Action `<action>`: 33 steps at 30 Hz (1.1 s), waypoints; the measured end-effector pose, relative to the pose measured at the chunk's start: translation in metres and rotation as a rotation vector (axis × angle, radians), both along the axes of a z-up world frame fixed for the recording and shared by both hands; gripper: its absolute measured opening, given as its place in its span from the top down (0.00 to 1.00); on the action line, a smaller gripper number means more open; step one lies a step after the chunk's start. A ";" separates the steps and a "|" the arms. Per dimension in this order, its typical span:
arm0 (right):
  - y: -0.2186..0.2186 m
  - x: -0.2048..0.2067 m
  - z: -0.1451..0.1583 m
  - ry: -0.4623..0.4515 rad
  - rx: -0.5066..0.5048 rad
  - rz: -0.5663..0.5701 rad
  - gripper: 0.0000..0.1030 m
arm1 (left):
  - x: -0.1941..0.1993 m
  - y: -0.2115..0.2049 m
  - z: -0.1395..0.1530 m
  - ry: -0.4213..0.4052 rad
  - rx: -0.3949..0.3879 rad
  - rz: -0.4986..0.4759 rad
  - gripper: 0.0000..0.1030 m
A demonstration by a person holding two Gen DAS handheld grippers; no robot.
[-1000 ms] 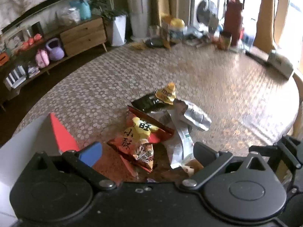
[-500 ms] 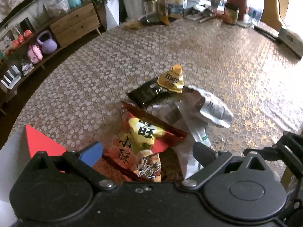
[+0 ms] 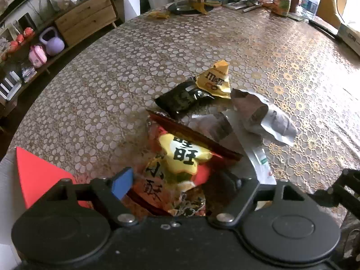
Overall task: Organize snacks
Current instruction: 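Grasp the yellow Wangwang bag with the left gripper while the right grasps the round candy packet, then carry the Wangwang bag and candy packet over the red shoebox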
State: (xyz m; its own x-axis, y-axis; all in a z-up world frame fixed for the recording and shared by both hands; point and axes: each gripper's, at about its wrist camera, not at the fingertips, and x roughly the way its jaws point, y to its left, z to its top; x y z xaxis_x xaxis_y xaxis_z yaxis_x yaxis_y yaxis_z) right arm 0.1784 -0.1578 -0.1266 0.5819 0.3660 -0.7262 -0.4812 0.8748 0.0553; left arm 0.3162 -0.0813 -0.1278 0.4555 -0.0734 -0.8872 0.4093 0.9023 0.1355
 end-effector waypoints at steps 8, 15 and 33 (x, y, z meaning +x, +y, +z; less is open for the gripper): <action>-0.003 0.000 0.000 0.002 0.011 -0.024 0.66 | -0.004 0.002 0.002 -0.027 -0.015 0.004 0.42; -0.004 0.000 0.002 0.015 0.015 -0.050 0.66 | -0.009 0.006 0.008 -0.038 -0.032 0.015 0.51; -0.007 -0.029 0.055 -0.053 0.050 -0.088 0.66 | -0.052 0.032 0.057 -0.106 -0.116 0.084 0.51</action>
State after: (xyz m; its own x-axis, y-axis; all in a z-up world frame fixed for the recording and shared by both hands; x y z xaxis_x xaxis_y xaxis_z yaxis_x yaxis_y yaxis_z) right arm 0.1491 -0.1647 -0.0716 0.6505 0.3467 -0.6757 -0.4062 0.9106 0.0762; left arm 0.2640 -0.0491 -0.0705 0.5548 -0.1299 -0.8217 0.3204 0.9449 0.0669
